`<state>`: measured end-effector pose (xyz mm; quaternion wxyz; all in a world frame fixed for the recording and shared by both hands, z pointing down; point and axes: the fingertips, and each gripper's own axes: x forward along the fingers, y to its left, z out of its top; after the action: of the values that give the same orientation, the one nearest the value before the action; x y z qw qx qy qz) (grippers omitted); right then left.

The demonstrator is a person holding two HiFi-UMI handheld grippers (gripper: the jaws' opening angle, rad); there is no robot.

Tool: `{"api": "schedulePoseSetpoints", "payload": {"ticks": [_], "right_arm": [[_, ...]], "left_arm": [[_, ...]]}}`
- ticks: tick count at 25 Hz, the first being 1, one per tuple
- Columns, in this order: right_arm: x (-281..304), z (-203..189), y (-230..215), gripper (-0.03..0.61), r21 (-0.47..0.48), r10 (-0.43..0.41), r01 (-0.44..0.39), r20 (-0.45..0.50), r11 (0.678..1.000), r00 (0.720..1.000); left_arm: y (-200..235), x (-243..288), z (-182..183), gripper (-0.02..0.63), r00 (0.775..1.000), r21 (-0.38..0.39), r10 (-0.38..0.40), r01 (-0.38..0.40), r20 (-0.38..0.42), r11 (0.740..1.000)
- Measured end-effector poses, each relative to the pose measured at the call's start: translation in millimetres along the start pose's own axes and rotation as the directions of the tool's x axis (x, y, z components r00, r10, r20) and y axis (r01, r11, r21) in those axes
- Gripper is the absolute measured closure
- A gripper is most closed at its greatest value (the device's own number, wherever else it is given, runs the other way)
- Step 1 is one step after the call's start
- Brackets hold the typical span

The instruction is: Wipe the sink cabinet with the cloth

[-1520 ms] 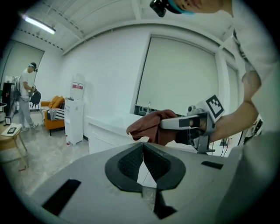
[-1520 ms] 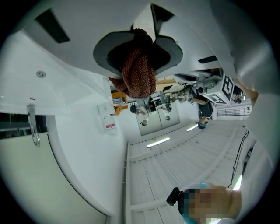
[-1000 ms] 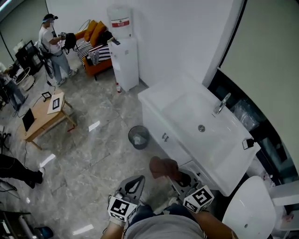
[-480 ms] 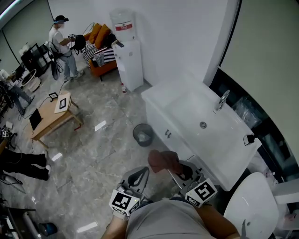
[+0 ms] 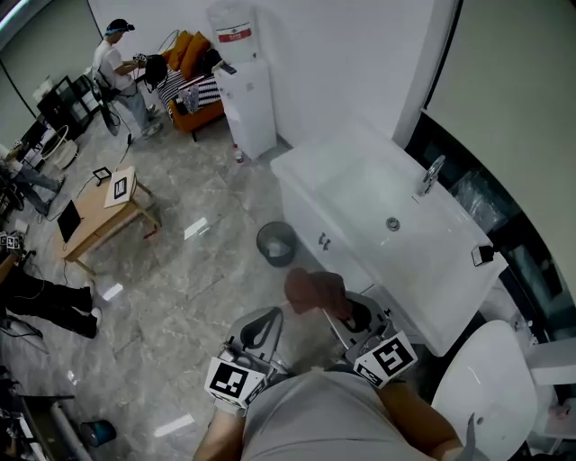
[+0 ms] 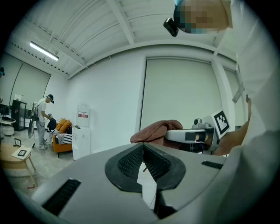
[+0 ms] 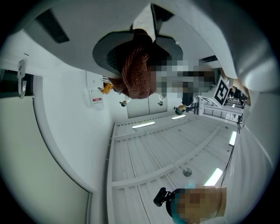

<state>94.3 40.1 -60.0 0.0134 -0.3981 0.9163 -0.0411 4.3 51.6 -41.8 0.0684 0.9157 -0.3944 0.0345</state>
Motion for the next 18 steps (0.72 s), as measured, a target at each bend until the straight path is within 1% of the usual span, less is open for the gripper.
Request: {"api": "schedulePoseSetpoints", "payload": {"ticks": [3, 9, 18], "right_arm": [[-1.5, 0.7, -1.8, 0.502, -0.002, -0.007, 0.007, 0.005, 1.000, 1.000], [-8.2, 3.3, -7.8, 0.501, -0.015, -0.016, 0.016, 0.011, 1.000, 1.000], [-22.1, 4.7, -16.3, 0.502, -0.012, -0.025, 0.026, 0.020, 1.000, 0.999]], "left_arm": [[-1.5, 1.9, 0.1, 0.603, 1.000, -0.013, -0.007, 0.007, 0.001, 1.000], [-9.3, 8.9, 2.0, 0.603, 1.000, -0.005, -0.023, 0.023, -0.010, 1.000], [-20.2, 15.6, 4.3, 0.603, 1.000, 0.005, -0.023, 0.023, -0.016, 1.000]]}}
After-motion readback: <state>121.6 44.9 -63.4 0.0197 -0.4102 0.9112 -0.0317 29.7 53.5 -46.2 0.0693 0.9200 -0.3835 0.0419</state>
